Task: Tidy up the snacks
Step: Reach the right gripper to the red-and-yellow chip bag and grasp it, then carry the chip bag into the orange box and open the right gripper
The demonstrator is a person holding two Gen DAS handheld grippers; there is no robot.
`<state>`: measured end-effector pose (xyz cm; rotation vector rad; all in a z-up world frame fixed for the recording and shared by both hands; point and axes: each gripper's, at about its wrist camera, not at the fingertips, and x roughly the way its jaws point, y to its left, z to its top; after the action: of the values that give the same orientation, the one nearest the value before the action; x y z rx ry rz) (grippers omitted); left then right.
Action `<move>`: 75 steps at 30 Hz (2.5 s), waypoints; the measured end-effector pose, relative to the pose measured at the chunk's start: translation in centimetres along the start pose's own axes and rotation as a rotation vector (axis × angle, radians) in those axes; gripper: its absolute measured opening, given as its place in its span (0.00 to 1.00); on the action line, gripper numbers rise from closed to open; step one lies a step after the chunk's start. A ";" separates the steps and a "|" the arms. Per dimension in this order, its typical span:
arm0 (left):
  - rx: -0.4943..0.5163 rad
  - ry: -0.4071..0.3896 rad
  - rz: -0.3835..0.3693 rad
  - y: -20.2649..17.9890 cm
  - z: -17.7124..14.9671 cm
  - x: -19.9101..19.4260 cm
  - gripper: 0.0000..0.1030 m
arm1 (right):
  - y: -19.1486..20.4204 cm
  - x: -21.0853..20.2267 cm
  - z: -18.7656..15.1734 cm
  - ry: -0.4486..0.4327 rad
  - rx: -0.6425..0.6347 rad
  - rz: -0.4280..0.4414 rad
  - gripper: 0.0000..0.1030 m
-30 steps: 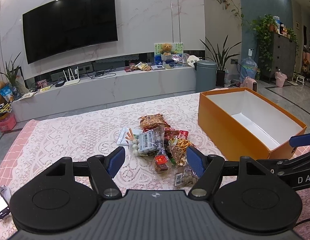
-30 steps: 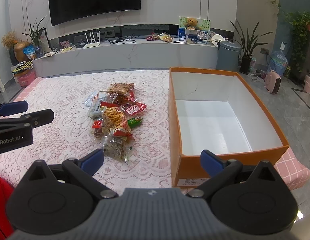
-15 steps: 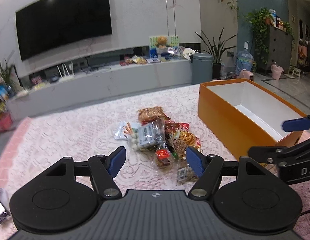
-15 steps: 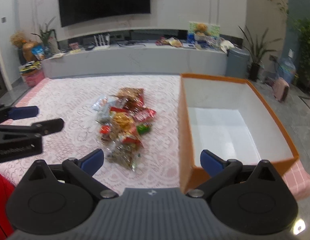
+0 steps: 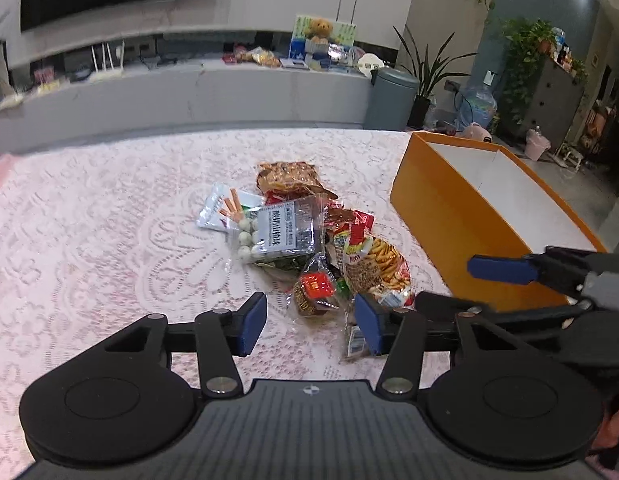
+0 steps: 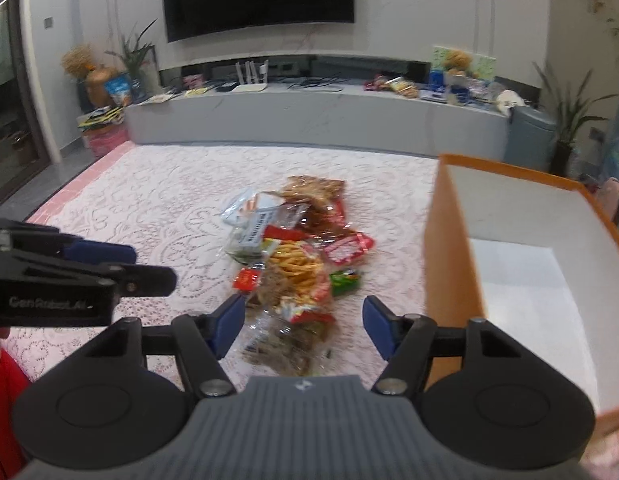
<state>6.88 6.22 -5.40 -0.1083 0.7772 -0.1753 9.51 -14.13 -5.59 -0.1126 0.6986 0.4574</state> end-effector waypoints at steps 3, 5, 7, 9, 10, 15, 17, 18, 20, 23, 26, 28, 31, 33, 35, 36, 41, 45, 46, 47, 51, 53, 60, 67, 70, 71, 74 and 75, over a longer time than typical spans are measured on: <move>-0.026 0.028 -0.007 0.7 0.5 1.2 0.58 | 0.5 1.9 0.6 0.010 -0.044 -0.008 0.61; -0.035 0.044 0.001 1.3 0.7 1.9 0.58 | 0.6 3.1 1.0 0.022 -0.064 -0.020 0.61; -0.045 0.059 -0.006 1.6 0.8 2.4 0.58 | 0.8 4.1 1.3 0.029 -0.077 -0.018 0.60; -0.051 0.067 -0.012 1.7 1.0 3.0 0.58 | 0.7 5.2 1.4 0.044 -0.084 -0.014 0.57; -0.056 0.070 -0.012 1.7 1.1 3.3 0.58 | 0.7 5.8 1.5 0.052 -0.085 -0.013 0.56; -0.082 0.094 -0.044 2.0 1.4 4.5 0.58 | -0.4 7.8 1.7 0.079 -0.038 0.012 0.56; -0.092 0.105 -0.055 1.9 1.5 5.1 0.59 | -0.9 8.2 1.7 0.087 -0.012 0.033 0.48; -0.099 0.110 -0.062 1.9 1.5 5.3 0.63 | -1.1 8.3 1.7 0.088 0.004 0.042 0.41; -0.118 0.116 -0.074 1.9 1.5 5.9 0.68 | -1.6 8.1 1.7 0.082 0.029 0.047 0.38; -0.145 0.137 -0.085 1.8 1.7 6.7 0.69 | -2.3 7.2 1.8 0.070 0.052 0.036 0.35; -0.152 0.165 -0.076 1.5 1.8 7.9 0.69 | -3.1 6.3 2.0 0.052 0.081 0.028 0.34; -0.147 0.190 -0.058 1.2 1.8 8.8 0.69 | -3.3 5.8 2.2 0.054 0.092 0.012 0.34; -0.150 0.206 -0.036 0.9 1.7 9.7 0.68 | -3.8 5.4 2.3 0.058 0.110 0.006 0.34; -0.148 0.214 -0.025 0.7 1.7 10.0 0.60 | -4.0 5.3 2.2 0.060 0.117 0.002 0.34; -0.139 0.216 0.000 0.5 1.7 10.1 0.57 | -4.1 5.2 2.1 0.062 0.116 -0.003 0.34; -0.136 0.218 0.004 0.5 1.6 10.1 0.55 | -4.1 5.2 2.1 0.064 0.118 -0.003 0.34; -0.108 0.228 0.029 0.1 1.6 10.3 0.46 | -4.2 5.2 2.2 0.067 0.136 0.002 0.34; -0.085 0.213 0.039 -0.2 1.7 9.7 0.38 | -4.1 4.7 2.6 0.061 0.140 0.005 0.34; -0.084 0.206 0.044 -0.3 1.8 9.4 0.38 | -4.1 4.5 2.6 0.061 0.136 0.006 0.34; -0.084 0.195 0.044 -0.4 1.8 8.8 0.38 | -4.0 4.4 2.7 0.061 0.131 0.005 0.34; -0.053 0.161 0.051 -0.9 2.5 5.7 0.38 | -4.0 3.2 3.2 0.061 0.114 -0.003 0.34; -0.025 0.144 0.059 -1.4 3.1 4.1 0.37 | -4.2 2.3 3.6 0.056 0.116 0.011 0.34; 0.052 0.052 0.029 -4.3 5.8 -1.1 0.36 | -5.3 -2.7 5.9 -0.022 0.091 0.034 0.34; 0.122 0.010 -0.081 -9.2 8.7 -2.5 0.36 | -8.7 -6.4 7.3 -0.010 0.047 0.017 0.34; 0.156 0.021 -0.142 -11.6 9.7 -1.9 0.36 | -10.6 -7.4 7.3 0.023 0.023 -0.010 0.34; 0.172 0.026 -0.158 -12.4 9.9 -1.4 0.36 | -11.4 -7.6 7.2 0.037 0.018 -0.020 0.34; 0.210 0.059 -0.217 -14.8 10.4 0.3 0.36 | -14.1 -7.5 6.6 0.103 0.022 -0.053 0.34; 0.218 0.076 -0.243 -15.7 10.6 1.2 0.36 | -15.2 -7.3 6.4 0.127 0.038 -0.061 0.34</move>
<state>13.36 -9.00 3.83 0.0111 0.8146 -0.4955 15.11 -28.83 3.22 -0.1276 0.8262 0.3810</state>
